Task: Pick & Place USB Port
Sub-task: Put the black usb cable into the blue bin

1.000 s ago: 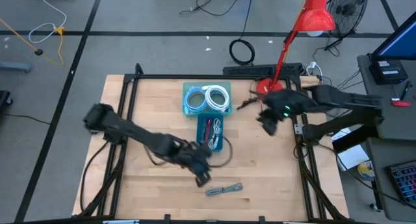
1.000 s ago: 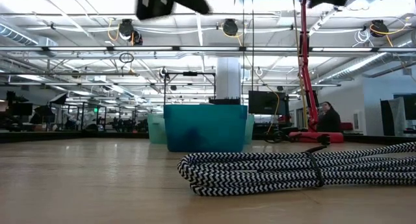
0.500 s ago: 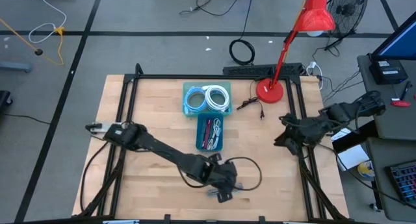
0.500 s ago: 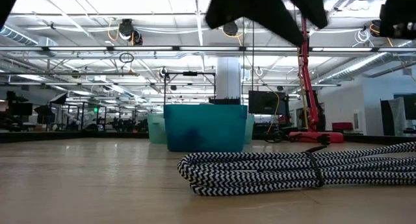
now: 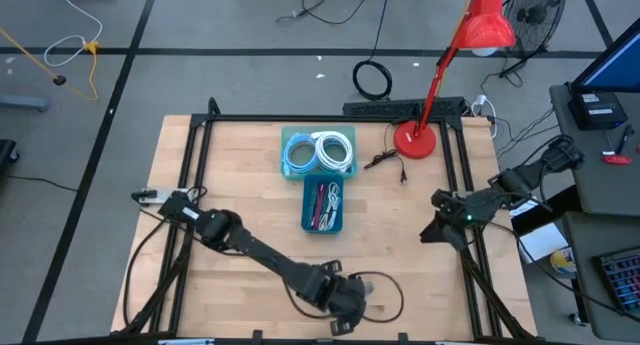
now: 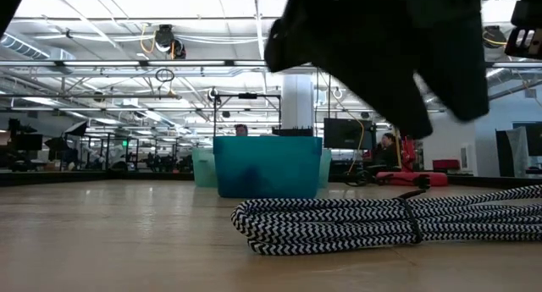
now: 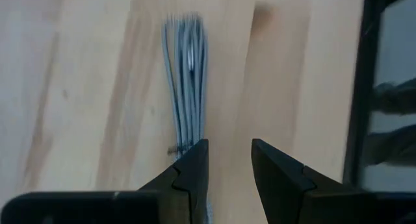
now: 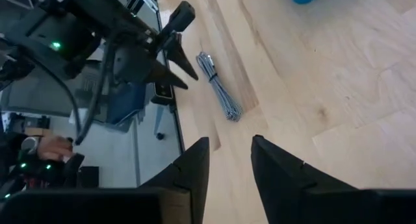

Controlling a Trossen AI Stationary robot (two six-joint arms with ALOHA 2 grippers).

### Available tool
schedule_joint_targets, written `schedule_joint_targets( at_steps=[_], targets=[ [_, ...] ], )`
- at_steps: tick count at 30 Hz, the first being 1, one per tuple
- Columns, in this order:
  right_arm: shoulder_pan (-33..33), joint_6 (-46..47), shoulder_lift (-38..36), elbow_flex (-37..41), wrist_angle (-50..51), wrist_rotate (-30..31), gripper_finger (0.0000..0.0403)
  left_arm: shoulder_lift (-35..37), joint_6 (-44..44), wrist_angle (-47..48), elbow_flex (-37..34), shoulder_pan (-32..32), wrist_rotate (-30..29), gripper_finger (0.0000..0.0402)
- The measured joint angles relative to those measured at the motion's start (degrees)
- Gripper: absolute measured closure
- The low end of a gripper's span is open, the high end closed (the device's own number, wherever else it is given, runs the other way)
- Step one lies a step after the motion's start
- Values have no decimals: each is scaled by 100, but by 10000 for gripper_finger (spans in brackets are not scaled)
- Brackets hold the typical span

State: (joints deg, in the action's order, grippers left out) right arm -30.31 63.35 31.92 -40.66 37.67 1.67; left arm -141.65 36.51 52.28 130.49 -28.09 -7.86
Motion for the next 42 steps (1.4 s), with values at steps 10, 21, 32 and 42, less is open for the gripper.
schedule_joint_targets(
  at_steps=[10,21,32,42],
  targets=[
    [-277,-2,-13,0,-192,0,303,-400,460,345,-5,-114,-222,284],
    [-482,-108,-17,0,-720,1,303,-832,1368,335,42,97,301,293],
    [-721,-211,-10,0,-1095,175,303,-383,3259,-55,-44,373,46,396],
    [-928,-399,26,-4,-1400,607,303,1230,4425,793,27,996,-1920,399]
  ],
)
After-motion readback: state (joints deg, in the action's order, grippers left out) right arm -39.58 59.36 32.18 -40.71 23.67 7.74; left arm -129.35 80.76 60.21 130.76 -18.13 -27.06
